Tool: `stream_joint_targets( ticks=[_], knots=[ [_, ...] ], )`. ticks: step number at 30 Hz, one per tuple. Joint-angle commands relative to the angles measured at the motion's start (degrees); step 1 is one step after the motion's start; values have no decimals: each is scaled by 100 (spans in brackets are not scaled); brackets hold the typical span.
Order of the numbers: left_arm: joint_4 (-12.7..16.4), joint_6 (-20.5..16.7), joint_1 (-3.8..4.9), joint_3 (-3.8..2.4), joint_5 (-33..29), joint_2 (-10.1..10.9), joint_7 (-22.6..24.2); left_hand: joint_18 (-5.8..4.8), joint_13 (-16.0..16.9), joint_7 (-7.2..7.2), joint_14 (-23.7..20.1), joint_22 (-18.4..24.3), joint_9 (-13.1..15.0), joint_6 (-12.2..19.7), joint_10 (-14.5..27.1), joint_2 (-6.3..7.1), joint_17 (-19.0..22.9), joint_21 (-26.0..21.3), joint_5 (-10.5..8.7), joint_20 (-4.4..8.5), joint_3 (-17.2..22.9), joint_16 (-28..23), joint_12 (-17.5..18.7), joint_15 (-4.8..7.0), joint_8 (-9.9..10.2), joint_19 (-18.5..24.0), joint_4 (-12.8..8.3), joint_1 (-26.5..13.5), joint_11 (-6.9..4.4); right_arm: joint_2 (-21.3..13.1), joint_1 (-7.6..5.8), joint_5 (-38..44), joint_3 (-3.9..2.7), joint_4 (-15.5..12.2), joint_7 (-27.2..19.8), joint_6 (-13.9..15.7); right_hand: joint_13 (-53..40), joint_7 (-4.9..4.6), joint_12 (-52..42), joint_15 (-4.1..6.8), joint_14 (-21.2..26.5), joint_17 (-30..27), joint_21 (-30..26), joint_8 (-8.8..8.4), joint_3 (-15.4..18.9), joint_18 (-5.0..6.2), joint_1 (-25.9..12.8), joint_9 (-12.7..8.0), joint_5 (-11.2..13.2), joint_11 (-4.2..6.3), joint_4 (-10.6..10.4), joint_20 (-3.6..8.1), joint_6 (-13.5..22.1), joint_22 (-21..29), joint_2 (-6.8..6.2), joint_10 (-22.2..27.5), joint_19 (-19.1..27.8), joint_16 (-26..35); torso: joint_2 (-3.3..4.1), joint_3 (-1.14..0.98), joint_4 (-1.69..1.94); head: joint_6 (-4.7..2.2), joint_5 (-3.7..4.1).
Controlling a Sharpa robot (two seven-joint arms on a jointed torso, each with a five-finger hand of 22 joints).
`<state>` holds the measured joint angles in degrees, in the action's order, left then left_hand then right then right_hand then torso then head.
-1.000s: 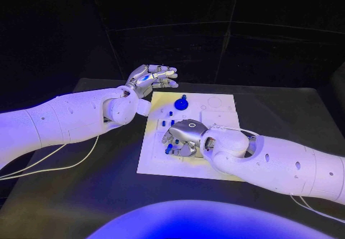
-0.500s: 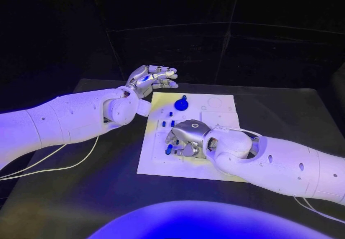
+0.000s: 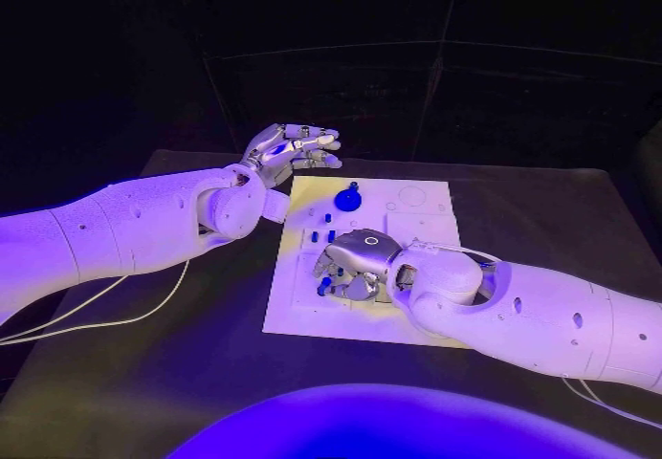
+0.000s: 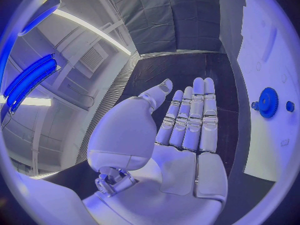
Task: Assemble the parts on the task board
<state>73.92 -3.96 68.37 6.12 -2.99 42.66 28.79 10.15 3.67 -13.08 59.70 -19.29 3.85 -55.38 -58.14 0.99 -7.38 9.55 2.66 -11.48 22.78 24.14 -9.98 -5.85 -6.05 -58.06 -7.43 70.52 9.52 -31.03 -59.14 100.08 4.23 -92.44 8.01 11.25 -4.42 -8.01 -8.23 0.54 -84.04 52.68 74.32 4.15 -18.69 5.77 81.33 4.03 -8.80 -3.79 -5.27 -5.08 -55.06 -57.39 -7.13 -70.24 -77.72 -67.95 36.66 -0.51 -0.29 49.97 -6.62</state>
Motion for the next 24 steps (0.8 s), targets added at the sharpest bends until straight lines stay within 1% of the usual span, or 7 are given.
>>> stream_joint_targets(
  ticks=[1, 6, 15, 24],
  knots=[
    [3, 67, 10, -6, 11, -4, 18, 19, 5, -7, -1, 6, 3, 50, 27, -13, 6, -31, 15, -46, -12, -26, -18, -26, -19, -8, -36, 41, 5, 6, -4, -53, -2, -24, -142, 143, -5, -12, -5, 49, -47, 9, 36, 20, -41, 15, 72, 7, -11, 7, -8, -13, -38, -8, -4, -35, -34, -32, 3, 0, -1, 3, -5],
    [0, 67, 10, -6, 11, -4, 17, 19, 5, -7, -1, 6, 3, 50, 27, -13, 6, -31, 15, -46, -12, -26, -18, -26, -19, -8, -36, 41, 5, 8, -3, -68, -2, -30, -156, 139, -2, -12, 4, 51, -47, 9, 38, 19, -45, 14, 77, 7, -12, 6, -4, -11, -43, -10, -10, -37, -35, -33, 1, -1, 2, 3, -9],
    [-8, 64, 10, -6, 11, -3, 12, 19, 5, -7, -1, 6, 3, 50, 27, -13, 6, -31, 15, -46, -12, -26, -18, -26, -19, -8, -36, 41, 5, 5, -2, -96, -2, -33, -153, 103, 12, -23, 46, 46, -48, 10, 39, 13, -51, 12, 71, 4, -9, -8, -5, -8, -55, -8, -32, -19, -36, -38, 0, -1, -5, 3, -6],
    [-5, 64, 11, -6, 11, -1, 8, 19, 5, -8, 1, 19, 3, 55, 34, -20, 11, -35, 15, -46, -19, -33, -25, -26, -24, -12, -45, 50, 6, 3, -2, -112, -2, -29, -108, 147, 30, -37, 106, 34, -45, -1, 34, -8, -56, 12, 51, -5, -4, -26, -15, -13, -43, 2, -57, 16, -31, -35, 0, 1, 2, 3, 8]
  ],
)
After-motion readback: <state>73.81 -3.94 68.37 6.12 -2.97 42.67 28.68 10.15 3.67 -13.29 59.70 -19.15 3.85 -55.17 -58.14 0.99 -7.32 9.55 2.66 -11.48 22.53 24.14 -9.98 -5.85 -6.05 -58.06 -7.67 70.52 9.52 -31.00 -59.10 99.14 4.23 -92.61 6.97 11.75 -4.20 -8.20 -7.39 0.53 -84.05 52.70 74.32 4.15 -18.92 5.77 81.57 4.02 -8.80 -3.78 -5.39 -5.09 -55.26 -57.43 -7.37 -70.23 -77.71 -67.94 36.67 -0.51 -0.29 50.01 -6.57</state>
